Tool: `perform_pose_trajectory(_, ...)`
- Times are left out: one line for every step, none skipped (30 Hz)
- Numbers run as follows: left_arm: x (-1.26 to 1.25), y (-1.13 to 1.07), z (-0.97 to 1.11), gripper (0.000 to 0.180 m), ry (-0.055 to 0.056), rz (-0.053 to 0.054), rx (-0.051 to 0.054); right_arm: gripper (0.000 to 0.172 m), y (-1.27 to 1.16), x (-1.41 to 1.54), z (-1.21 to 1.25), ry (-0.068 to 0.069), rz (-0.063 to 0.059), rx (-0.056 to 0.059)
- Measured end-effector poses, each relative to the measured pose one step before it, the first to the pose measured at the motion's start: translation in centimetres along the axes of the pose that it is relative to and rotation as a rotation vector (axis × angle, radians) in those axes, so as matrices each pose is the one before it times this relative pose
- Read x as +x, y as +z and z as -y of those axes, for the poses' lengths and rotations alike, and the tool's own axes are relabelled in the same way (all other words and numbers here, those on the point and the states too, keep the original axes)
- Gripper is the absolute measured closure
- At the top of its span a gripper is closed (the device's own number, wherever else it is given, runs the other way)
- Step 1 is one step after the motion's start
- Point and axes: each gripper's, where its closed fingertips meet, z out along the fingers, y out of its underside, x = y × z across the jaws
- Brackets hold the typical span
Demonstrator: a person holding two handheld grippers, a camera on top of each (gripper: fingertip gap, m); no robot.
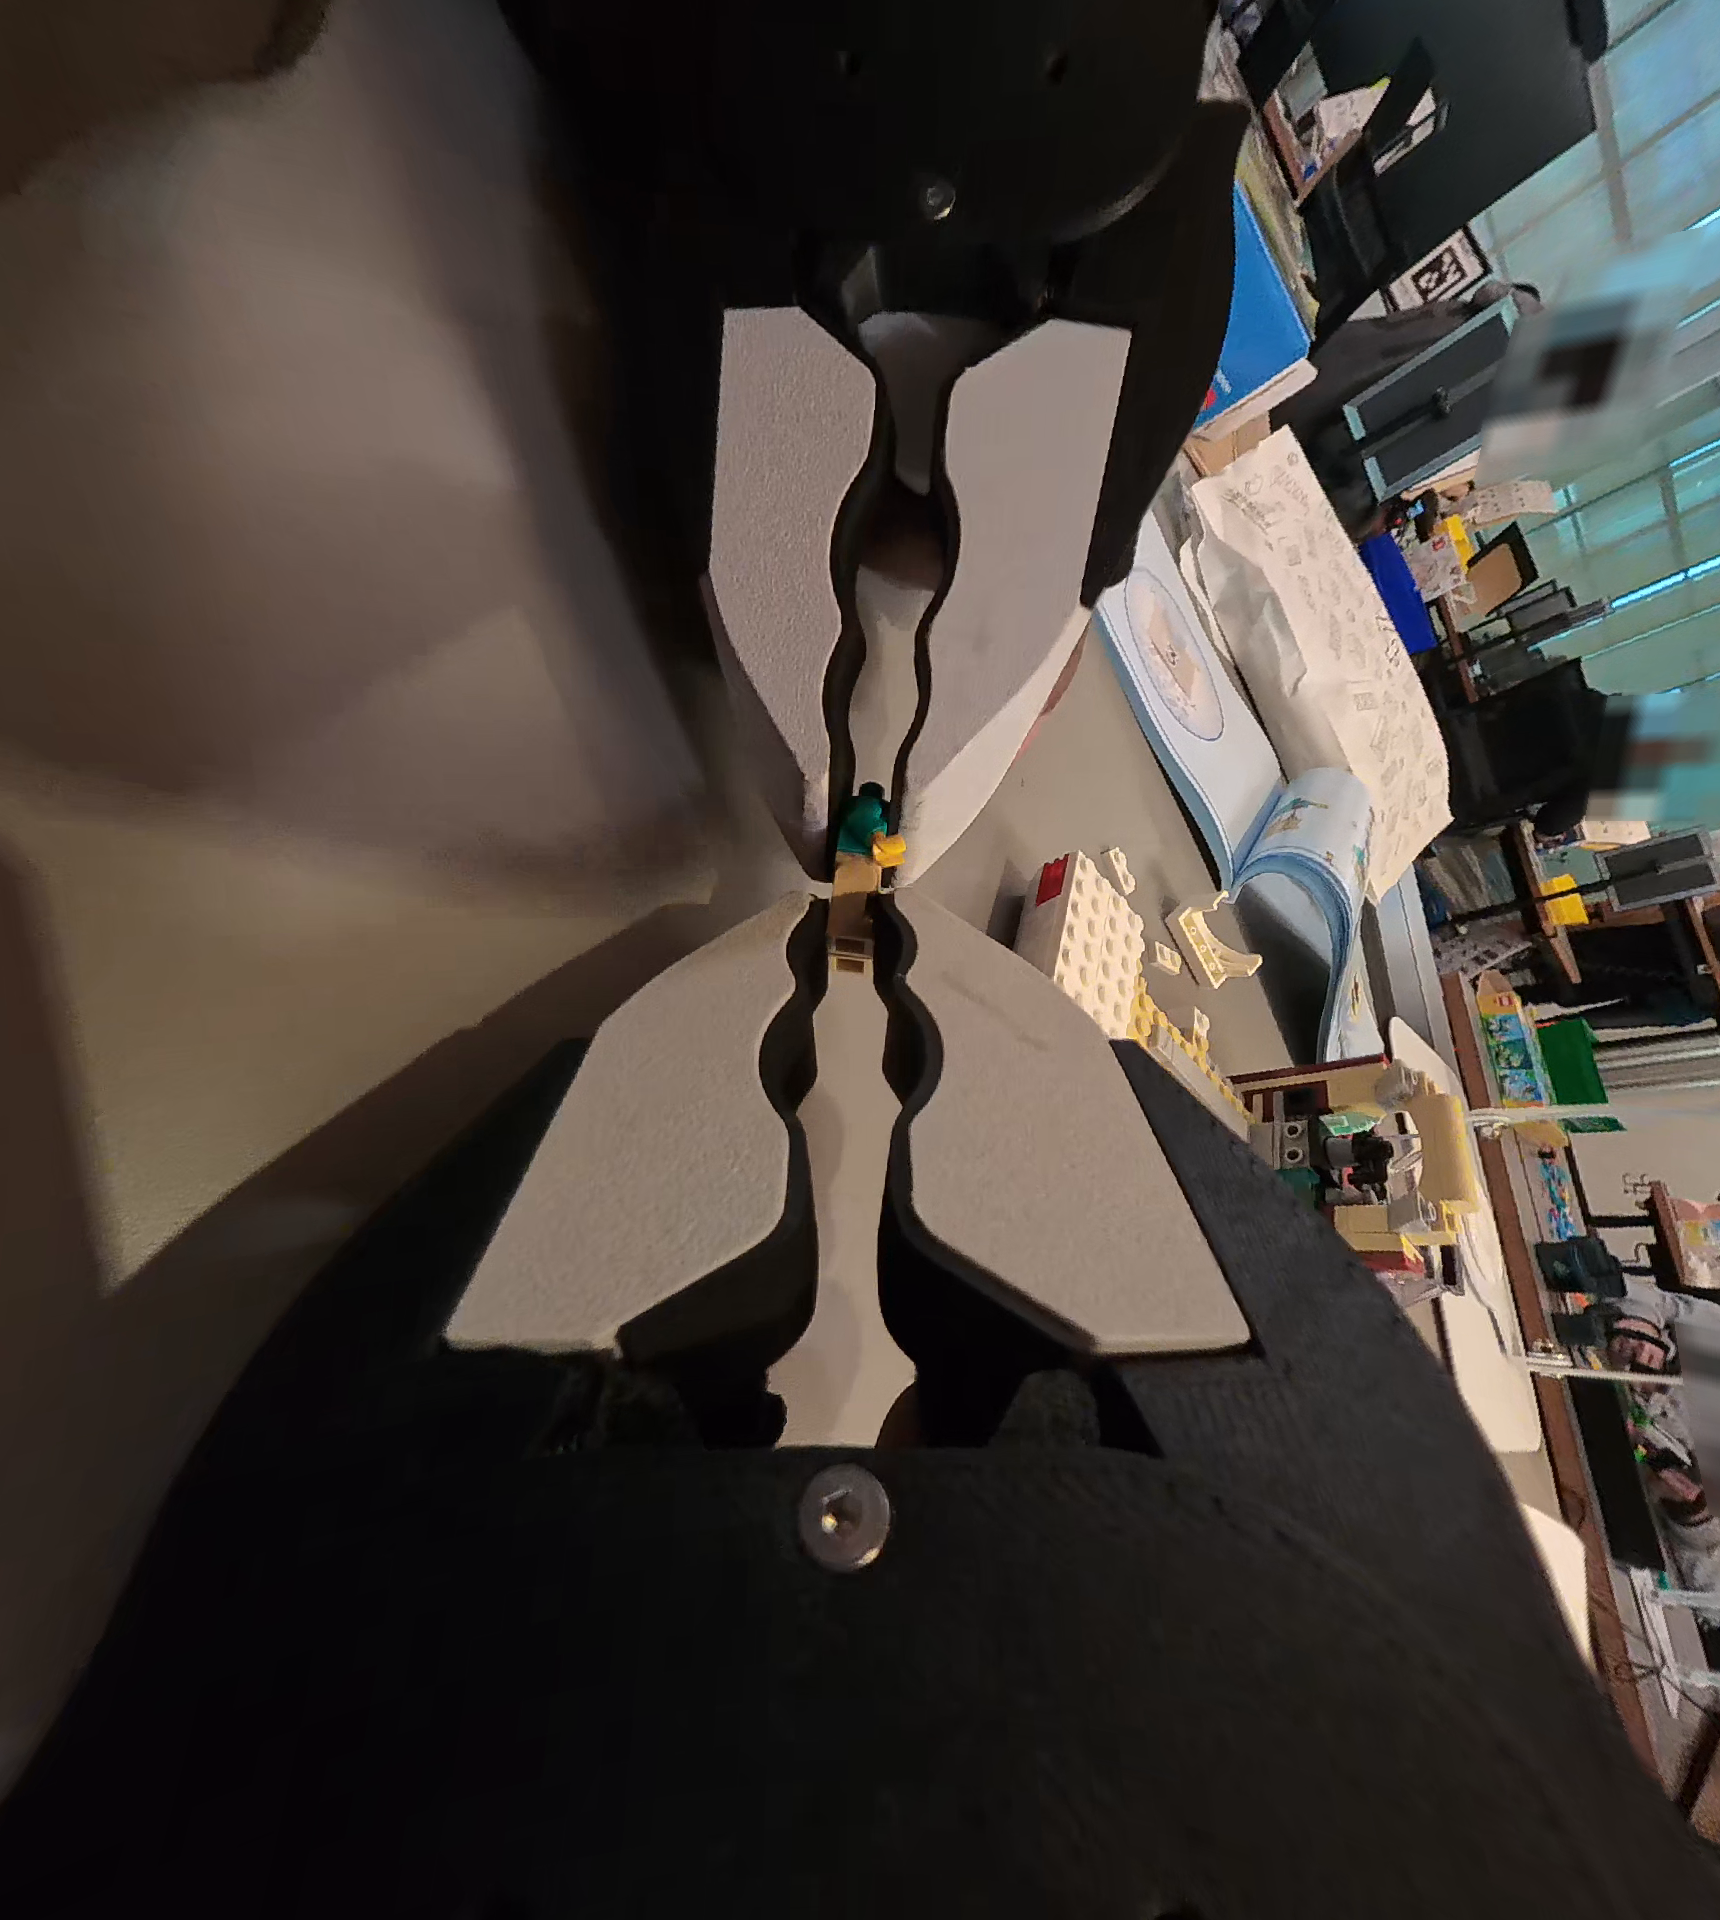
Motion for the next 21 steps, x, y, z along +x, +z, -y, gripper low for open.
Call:
perform_pose_trajectory(0.049,0.008,0.185,0.172,0.006,0.002,0.0081,0.163,-0.175,-0.059,0.099,-0.0087,-0.0022,0.0085)
perform_pose_trajectory(0.058,0.009,0.132,0.172,0.0041,-0.0001,0.0042,0.163,-0.138,-0.079,0.065,-0.0109,-0.0031,0.0039)
perform_pose_trajectory(0.065,0.008,0.127,0.172,0.0033,-0.0007,0.0044,0.163,-0.12,-0.079,0.056,-0.0128,-0.0047,0.0018)
perform_pose_trajectory(0.03,0.006,0.123,0.171,0.0017,0.0003,0.0052,0.163,-0.112,-0.054,0.042,-0.0103,-0.0054,0.0019)
perform_pose_trajectory(0.019,0.008,0.101,0.172,0.0007,-0.0003,0.0043,0.163,-0.102,-0.024,0.033,-0.0043,-0.0036,0.0014)
perform_pose_trajectory(0.026,0.032,0.064,0.171,-0.0002,-0.0017,0.0026,0.163,-0.09,-0.037,0.005,-0.001,-0.0014,0.0007)
perform_pose_trajectory(0.032,0.026,0.04,0.171,0.0006,-0.0021,0.0012,0.163,-0.056,-0.038,-0.014,-0.0001,0.0004,0.0002)
perform_pose_trajectory(0.036,-0.007,0.061,0.171,0.0,-0.0027,0.0038,0.163,-0.056,-0.044,0.011,0.0008,0.0015,0.0012)
perform_pose_trajectory(0.029,-0.022,0.064,0.171,-0.0001,-0.0018,0.0045,0.163,-0.06,-0.039,0.047,0.0009,0.0017,0.003)
perform_pose_trajectory(0.054,-0.028,0.091,0.171,0.0007,-0.0032,0.0042,0.163,-0.081,-0.054,0.056,0.0007,0.0031,0.004)
perform_pose_trajectory(0.042,-0.122,-0.353,0.172,0.0025,-0.0043,-0.0214,0.163,-0.186,-0.123,-0.129,-0.0046,0.0111,-0.0037)
perform_pose_trajectory(-0.627,-0.347,-1.631,0.172,-0.0062,0.033,-0.0659,0.163,-0.45,0.064,-0.615,-0.0106,-0.0021,-0.0133)
perform_pose_trajectory(-0.605,-0.706,-1.343,0.172,-0.0156,0.0208,-0.0247,0.163,-0.686,0.383,-1.298,-0.0024,-0.0213,-0.0268)
perform_pose_trajectory(-0.552,-0.705,-1.006,0.172,-0.033,0.0159,-0.0128,0.163,-0.779,0.46,-1.685,0.0155,-0.0188,-0.0361)
perform_pose_trajectory(-0.387,-0.396,-0.576,0.172,-0.0135,0.019,-0.011,0.163,-0.805,0.513,-1.364,0.0247,-0.0161,-0.0195)
perform_pose_trajectory(-0.103,0.029,-0.191,0.172,0.0,0.0067,-0.0085,0.163,-0.672,0.409,-0.745,0.0208,-0.0105,-0.0002)
perform_pose_trajectory(0.041,0.275,-0.02,0.172,0.0045,-0.002,-0.0103,0.163,-0.318,0.154,-0.274,0.0093,-0.0045,0.0015)
perform_pose_trajectory(-0.087,0.282,-0.138,0.172,0.0058,0.0045,-0.0145,0.163,0.012,-0.057,0.074,-0.004,-0.0013,-0.0017)
perform_pose_trajectory(-0.131,0.151,-0.085,0.172,-0.0037,0.0055,-0.0085,0.163,0.164,-0.109,0.282,-0.0116,-0.0041,-0.0018)
perform_pose_trajectory(-0.129,0.043,-0.094,0.172,-0.0076,0.0052,-0.0058,0.163,0.139,0.019,0.313,-0.0096,-0.0129,-0.0036)
perform_pose_trajectory(-0.082,-0.033,-0.022,0.172,-0.0039,0.0052,0.0004,0.163,0.071,0.097,0.242,0.0034,-0.0147,-0.0047)
